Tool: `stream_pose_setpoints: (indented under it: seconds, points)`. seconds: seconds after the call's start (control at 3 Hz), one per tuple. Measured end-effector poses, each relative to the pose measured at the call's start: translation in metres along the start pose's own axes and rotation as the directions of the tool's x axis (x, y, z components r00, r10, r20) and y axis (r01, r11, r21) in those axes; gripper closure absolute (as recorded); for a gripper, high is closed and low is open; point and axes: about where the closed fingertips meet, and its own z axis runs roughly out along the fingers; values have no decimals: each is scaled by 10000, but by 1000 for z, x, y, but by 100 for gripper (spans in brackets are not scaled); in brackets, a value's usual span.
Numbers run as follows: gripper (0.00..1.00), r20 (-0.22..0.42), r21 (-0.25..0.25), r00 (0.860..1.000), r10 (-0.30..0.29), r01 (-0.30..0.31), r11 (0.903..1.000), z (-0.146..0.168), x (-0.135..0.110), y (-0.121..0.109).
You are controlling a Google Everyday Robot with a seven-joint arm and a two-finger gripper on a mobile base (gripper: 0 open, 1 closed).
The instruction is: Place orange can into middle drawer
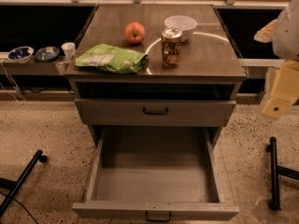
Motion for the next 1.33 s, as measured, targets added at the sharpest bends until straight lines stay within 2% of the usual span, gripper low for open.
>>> stream_pose_setpoints:
  seconds: [0.33,0.67,1.0,1.33]
  points:
    - [0,0,0,10000,0,0,10000,0,0,0]
    - [0,712,248,9966,422,-440,9987,27,-7,-51]
    - [0,1914,1034,9788,726,-937,9902,49,-23,-117]
    - [0,3471,1490,9357,637,-1221,9813,67,-55,-169]
